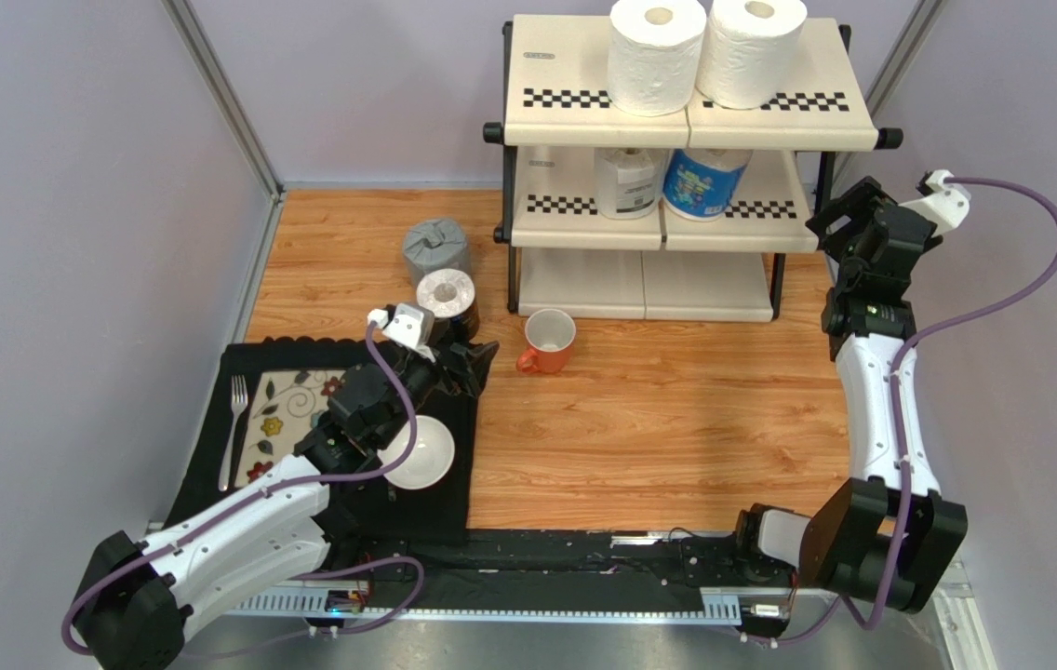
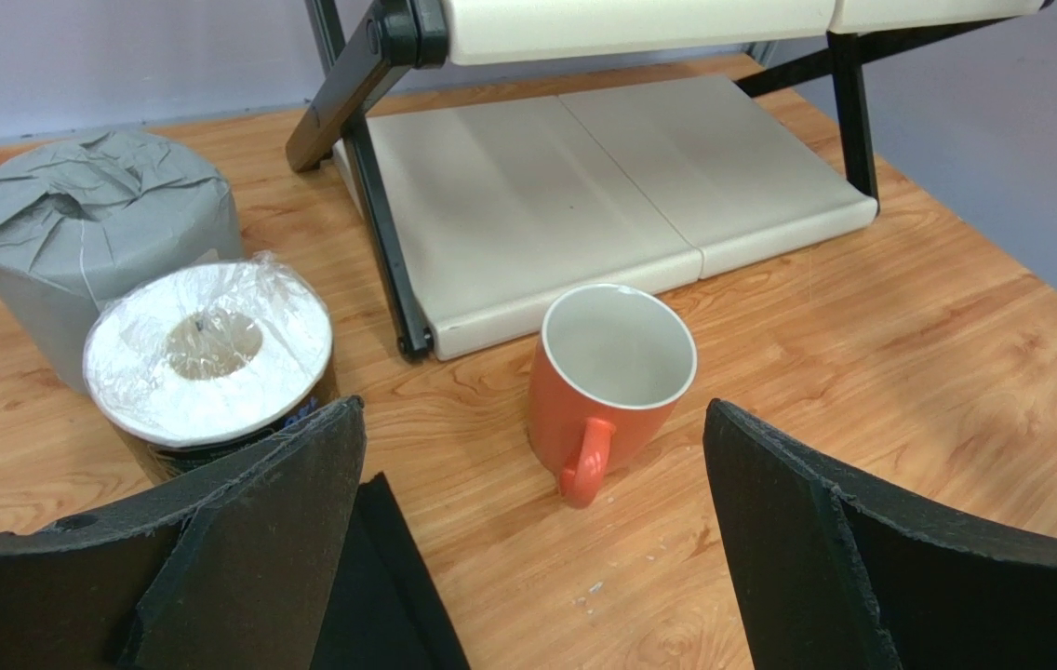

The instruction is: Place and organize the paper towels onto the shelf

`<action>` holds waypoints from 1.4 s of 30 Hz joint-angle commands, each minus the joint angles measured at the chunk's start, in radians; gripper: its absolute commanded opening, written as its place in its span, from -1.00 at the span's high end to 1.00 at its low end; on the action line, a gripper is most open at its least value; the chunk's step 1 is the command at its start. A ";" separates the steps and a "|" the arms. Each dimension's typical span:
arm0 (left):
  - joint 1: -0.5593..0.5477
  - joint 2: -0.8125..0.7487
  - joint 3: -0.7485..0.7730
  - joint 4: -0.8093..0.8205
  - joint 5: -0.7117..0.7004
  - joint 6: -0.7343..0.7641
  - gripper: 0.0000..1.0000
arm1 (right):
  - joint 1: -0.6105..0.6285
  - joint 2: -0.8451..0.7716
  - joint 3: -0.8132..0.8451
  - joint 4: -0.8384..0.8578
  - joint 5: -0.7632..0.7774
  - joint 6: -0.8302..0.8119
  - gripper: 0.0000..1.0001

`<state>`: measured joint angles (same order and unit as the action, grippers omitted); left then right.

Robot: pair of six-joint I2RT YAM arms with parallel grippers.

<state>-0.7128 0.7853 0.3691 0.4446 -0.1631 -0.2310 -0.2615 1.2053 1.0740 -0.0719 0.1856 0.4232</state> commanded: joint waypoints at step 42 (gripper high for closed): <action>0.003 -0.041 -0.039 -0.004 -0.016 0.048 -0.98 | -0.127 0.257 -0.006 0.354 -0.399 0.213 0.75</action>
<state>-0.7128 0.7689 0.3389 0.4286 -0.1673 -0.1802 -0.3721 1.5078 1.1110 0.2466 -0.2638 0.4492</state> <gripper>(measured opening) 0.990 0.265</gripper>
